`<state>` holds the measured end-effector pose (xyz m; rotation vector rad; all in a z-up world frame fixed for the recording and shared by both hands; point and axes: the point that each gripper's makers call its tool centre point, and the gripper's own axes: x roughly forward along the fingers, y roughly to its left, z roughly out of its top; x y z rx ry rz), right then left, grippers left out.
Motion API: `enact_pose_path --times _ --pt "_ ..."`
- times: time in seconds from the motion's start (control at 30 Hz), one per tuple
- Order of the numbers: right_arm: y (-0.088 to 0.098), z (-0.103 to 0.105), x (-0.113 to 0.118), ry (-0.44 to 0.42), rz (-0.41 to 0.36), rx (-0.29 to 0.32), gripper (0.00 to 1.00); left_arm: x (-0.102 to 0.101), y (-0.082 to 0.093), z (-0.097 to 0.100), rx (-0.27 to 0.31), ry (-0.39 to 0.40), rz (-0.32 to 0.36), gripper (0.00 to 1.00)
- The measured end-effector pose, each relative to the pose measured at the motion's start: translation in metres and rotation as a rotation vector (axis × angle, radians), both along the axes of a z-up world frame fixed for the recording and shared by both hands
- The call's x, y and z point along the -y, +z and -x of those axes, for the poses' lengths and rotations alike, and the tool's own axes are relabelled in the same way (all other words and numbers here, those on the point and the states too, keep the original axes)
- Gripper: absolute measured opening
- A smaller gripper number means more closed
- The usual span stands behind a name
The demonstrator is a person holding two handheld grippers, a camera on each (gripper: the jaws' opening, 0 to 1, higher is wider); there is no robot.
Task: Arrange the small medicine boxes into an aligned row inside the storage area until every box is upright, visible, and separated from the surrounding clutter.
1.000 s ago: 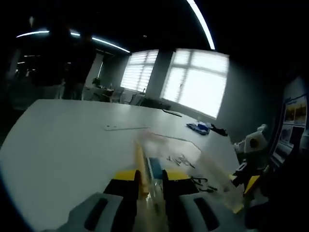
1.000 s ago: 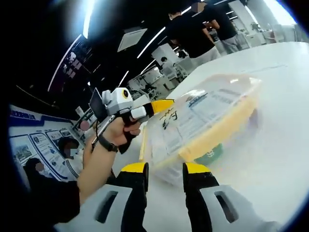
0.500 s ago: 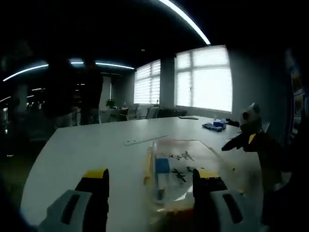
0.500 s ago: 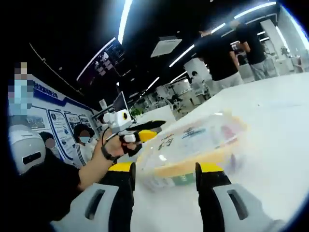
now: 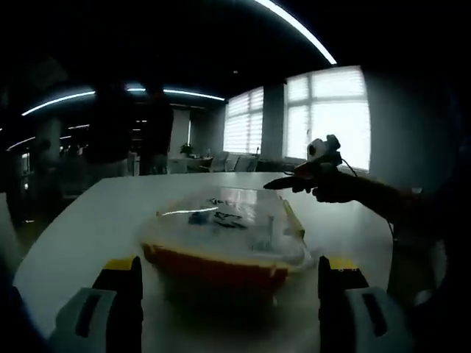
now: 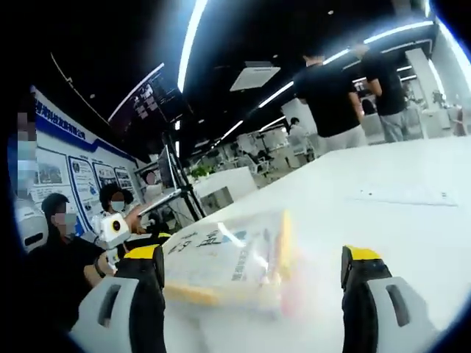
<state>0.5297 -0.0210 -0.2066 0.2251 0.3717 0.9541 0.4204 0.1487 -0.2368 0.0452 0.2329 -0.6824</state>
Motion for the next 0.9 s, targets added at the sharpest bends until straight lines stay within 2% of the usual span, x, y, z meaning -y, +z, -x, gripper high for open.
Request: enact_pose_path --times 0.13,0.23,0.27,0.37,0.5,0.57,0.6,0.73,0.87,0.9 --pt "-0.007 -0.012 -0.014 0.021 0.067 -0.038 0.92 0.011 -0.004 0.006 -0.018 -0.001 0.009 0.99" --pt "-0.012 -0.016 -0.017 0.019 0.074 -0.064 0.87 0.009 -0.004 0.003 -0.021 0.021 0.02 0.98" --pt "-0.015 -0.019 -0.016 0.0 0.052 -0.109 0.85 0.009 -0.005 0.001 -0.026 0.023 0.027 0.98" --pt "-0.016 -0.018 -0.017 0.009 0.017 -0.151 0.8 0.006 -0.005 -0.003 -0.029 0.033 0.031 0.96" --pt "-0.017 -0.01 -0.018 0.023 0.01 -0.179 0.66 0.0 -0.006 -0.007 -0.027 0.048 0.012 0.88" --pt "-0.015 -0.002 -0.021 0.051 -0.03 -0.235 0.58 0.001 -0.007 -0.008 -0.029 0.041 0.014 0.89" --pt "-0.015 -0.007 -0.019 0.012 -0.042 -0.242 0.58 0.001 -0.007 -0.008 -0.031 0.04 0.013 0.89" --pt "-0.014 -0.006 -0.017 0.013 -0.046 -0.252 0.52 0.001 -0.007 -0.008 -0.032 0.036 0.01 0.88" --pt "-0.02 -0.01 -0.007 -0.042 0.029 -0.256 0.4 0.0 -0.007 -0.01 -0.04 -0.002 0.004 0.87" --pt "-0.022 -0.005 -0.008 -0.052 0.042 -0.252 0.36 -0.001 -0.007 -0.011 -0.04 -0.012 0.005 0.87"
